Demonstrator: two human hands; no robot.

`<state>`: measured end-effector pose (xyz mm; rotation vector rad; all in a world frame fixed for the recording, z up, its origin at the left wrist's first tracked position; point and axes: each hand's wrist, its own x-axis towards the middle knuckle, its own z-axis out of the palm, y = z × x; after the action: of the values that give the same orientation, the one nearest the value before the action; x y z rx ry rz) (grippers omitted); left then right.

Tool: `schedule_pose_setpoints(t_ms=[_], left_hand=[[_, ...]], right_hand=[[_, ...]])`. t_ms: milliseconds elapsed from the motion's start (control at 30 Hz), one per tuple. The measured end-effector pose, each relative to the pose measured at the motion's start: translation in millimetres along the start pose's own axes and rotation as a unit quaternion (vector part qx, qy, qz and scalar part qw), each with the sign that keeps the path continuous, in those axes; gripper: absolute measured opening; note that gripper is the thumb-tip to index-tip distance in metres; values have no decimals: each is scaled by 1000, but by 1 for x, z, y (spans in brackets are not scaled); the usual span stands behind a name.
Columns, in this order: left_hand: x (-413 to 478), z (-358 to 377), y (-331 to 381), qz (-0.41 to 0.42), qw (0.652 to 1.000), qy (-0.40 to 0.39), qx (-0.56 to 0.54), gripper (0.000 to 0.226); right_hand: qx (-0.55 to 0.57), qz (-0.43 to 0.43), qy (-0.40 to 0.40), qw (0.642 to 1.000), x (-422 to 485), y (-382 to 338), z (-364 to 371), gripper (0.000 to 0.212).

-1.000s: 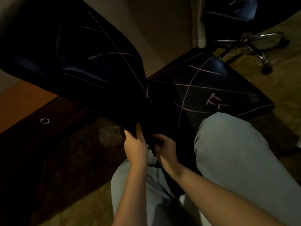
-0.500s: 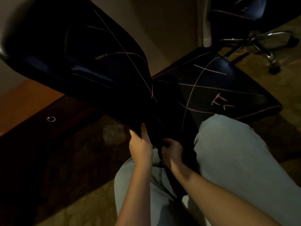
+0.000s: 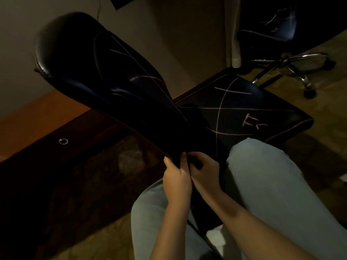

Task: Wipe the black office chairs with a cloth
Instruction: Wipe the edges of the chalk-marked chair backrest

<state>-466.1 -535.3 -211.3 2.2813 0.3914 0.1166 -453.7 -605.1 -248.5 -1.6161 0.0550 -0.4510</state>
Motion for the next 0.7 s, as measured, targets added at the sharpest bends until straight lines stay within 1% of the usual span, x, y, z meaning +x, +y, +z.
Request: schedule_pose_setpoints(t_ms=[67,100,167,200,300,400,467,567,667,700], left_hand=[[0,-5,2,-5,999,-21,-28,74],[1,-9,3,-9,998,-30,-46,69],[5,-20,5,-17,997,-46,-65,57],[7,-25,6,-14,996,-51,-66,56],[9,-45,16,16,998,-29,-55,62],[9,-71,36,71,996,14,-47,75],[10,-91,53,108,992,45,-51,79],[13,-118,79,149,983,86,-60,81],[24,-134,95,160,979,106,-72,77],[28,-135,97,156,979,116,-69,72]], right_hand=[[3,-4,-21,1000,-4,0,-4,22],[2,2,-31,1000,-5,2,-4,26],[-6,44,-33,998,-6,11,-1,30],[-10,74,-30,997,-6,16,0,30],[-26,137,-31,990,-6,27,3,30],[-15,154,-45,987,-3,19,2,29],[3,120,-40,992,-1,5,1,30],[39,5,-36,999,9,-27,-1,36],[52,-115,-69,990,25,-57,-2,31],[54,-135,-78,986,29,-62,-2,30]])
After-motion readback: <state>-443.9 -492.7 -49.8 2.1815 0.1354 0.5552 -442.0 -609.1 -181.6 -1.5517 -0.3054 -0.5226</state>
